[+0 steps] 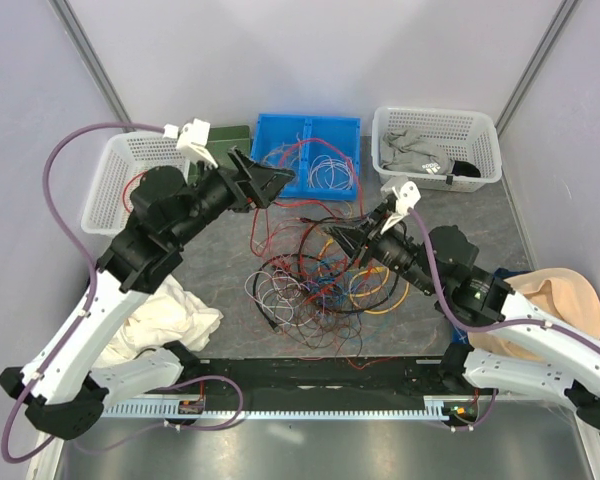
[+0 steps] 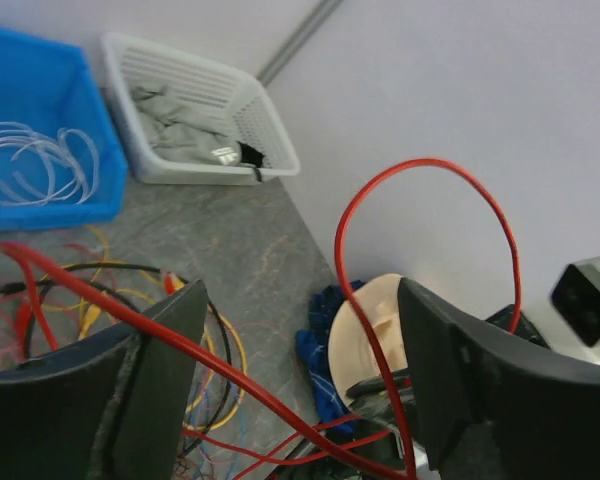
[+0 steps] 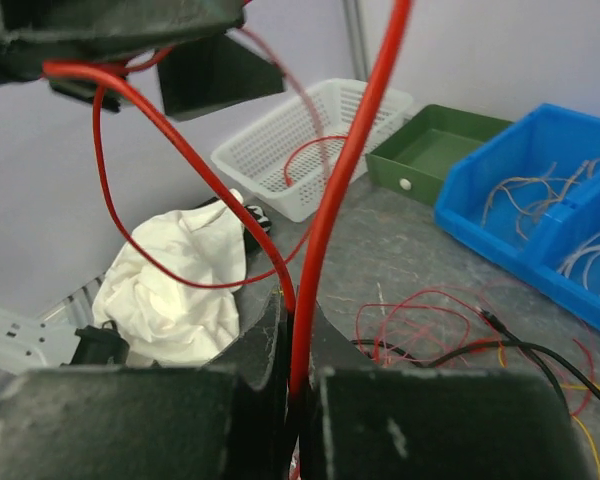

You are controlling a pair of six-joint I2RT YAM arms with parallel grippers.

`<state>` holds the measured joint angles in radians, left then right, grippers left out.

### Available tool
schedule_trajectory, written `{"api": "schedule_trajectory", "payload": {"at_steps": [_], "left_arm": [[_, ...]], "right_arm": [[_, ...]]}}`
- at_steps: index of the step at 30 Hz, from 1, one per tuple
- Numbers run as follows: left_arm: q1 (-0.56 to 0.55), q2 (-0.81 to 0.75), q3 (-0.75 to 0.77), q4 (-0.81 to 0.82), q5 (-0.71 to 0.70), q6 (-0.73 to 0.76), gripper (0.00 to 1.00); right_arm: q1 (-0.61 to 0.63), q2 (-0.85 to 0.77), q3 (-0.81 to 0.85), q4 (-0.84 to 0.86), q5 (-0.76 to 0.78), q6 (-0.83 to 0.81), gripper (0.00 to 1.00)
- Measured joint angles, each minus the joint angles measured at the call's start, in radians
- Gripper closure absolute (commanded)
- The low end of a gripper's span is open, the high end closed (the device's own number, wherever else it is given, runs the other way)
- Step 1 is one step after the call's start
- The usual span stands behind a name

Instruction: Untangle the cables

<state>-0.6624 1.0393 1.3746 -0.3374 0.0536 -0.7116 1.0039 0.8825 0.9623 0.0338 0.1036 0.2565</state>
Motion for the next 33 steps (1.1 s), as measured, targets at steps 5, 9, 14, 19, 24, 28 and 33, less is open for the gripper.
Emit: {"api": "schedule_trajectory", "payload": {"at_steps": [5,9,14,19,24,28,33], "left_arm": [[0.000,-0.112,-0.093,-0.031,-0.148,0.029,0.00],[0.000,-0.223,-0.144,-0.036,-0.290,0.031,0.00],[0.000,-0.348,-0.164,-0.054,-0.491,0.036,0.00],[0.000,-0.360,-0.135,-0.142,-0.660,0.036,0.00],[0.000,-0.341,-0.113,-0.234,-0.706,0.035,0.00],[0.000,-0.378,-0.120,-0.260,-0.660,0.020,0.00],[0.000,-0.484,-0.191,-0.257,-0.595,-0.004,0.00]], "right_arm": [[0.000,0.059,0.117,-0.165,0.072,0.011,1.00],[0.000,0.141,0.218,-0.264,0.109,0.026,1.00],[-0.001,0.249,0.336,-0.362,0.138,0.045,1.00],[-0.017,0.366,0.476,-0.454,0.150,0.061,1.00],[-0.058,0.451,0.595,-0.529,0.159,0.063,1.00],[-0.121,0.525,0.706,-0.566,0.145,0.067,1.00],[-0.154,0.657,0.909,-0.579,0.094,0.074,1.00]]}}
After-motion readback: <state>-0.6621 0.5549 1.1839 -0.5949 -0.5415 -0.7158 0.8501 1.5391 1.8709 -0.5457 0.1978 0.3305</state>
